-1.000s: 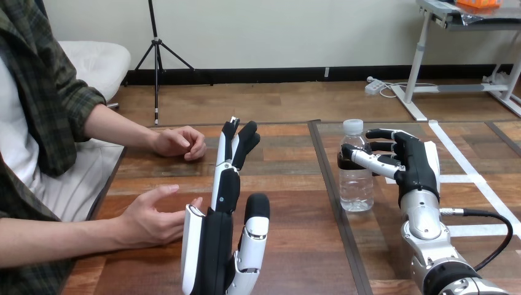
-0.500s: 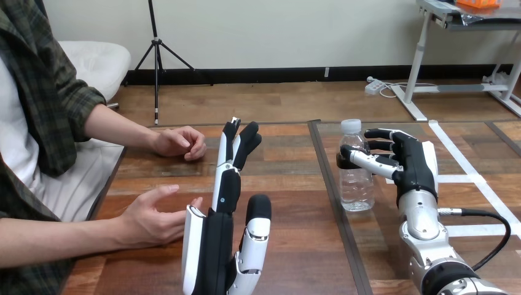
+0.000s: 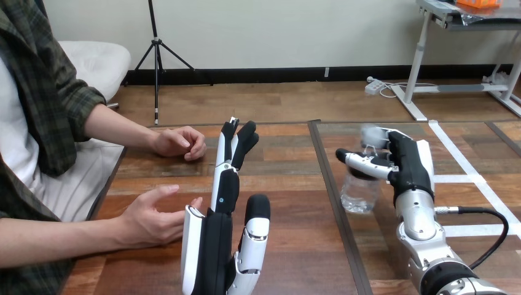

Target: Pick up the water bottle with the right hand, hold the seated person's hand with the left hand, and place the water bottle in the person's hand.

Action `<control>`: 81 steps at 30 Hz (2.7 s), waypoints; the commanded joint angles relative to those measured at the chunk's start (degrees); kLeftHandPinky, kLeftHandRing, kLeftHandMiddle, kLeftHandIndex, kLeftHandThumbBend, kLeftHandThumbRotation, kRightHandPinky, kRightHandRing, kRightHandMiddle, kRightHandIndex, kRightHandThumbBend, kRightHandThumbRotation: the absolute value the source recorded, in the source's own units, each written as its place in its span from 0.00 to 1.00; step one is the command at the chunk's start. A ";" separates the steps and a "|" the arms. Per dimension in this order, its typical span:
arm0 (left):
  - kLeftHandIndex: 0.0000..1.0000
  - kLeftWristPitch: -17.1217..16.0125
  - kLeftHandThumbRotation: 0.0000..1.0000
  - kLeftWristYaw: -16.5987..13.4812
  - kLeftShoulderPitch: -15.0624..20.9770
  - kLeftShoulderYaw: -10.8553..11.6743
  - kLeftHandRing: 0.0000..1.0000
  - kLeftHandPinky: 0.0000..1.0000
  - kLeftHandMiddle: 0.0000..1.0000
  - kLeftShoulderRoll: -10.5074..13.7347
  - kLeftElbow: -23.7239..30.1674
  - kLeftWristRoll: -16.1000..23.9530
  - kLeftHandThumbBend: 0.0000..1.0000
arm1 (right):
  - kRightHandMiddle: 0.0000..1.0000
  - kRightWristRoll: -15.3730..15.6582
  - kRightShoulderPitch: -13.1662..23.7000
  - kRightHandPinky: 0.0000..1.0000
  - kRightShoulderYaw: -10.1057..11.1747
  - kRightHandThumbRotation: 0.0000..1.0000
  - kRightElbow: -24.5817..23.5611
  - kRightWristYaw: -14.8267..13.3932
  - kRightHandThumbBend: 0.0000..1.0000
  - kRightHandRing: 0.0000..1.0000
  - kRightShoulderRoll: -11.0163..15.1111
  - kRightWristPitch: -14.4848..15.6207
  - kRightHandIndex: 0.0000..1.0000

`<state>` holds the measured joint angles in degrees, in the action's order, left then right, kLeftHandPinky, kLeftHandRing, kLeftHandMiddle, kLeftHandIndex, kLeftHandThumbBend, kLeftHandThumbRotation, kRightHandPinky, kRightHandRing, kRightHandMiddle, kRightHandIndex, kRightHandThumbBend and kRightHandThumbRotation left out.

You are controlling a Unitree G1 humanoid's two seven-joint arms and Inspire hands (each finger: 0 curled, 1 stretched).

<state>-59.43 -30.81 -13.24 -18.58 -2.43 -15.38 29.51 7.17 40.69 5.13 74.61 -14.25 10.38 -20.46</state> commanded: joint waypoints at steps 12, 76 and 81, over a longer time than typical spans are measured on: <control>1.00 0.24 1.00 -0.65 -3.51 -0.18 0.91 0.98 0.93 -2.68 1.67 0.09 0.28 | 0.73 0.99 2.97 0.63 -0.82 0.00 -0.62 -1.20 0.75 0.69 -0.31 -2.87 0.72; 1.00 -0.21 1.00 1.00 -3.68 -0.21 0.92 0.99 0.94 -2.09 1.74 -1.13 0.30 | 0.69 2.27 0.23 0.58 -2.14 0.00 -0.76 -1.87 0.76 0.63 -0.87 -2.15 0.71; 1.00 -0.54 1.00 1.02 -3.71 -0.26 0.92 0.99 0.94 -1.99 1.63 -1.26 0.29 | 0.70 2.98 0.05 0.60 -2.82 0.00 -0.59 -1.42 0.77 0.65 -0.58 -1.37 0.71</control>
<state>-59.26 -29.79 -13.24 -18.58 -2.41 -15.38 28.68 9.83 39.09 2.71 74.61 -16.13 9.50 -22.38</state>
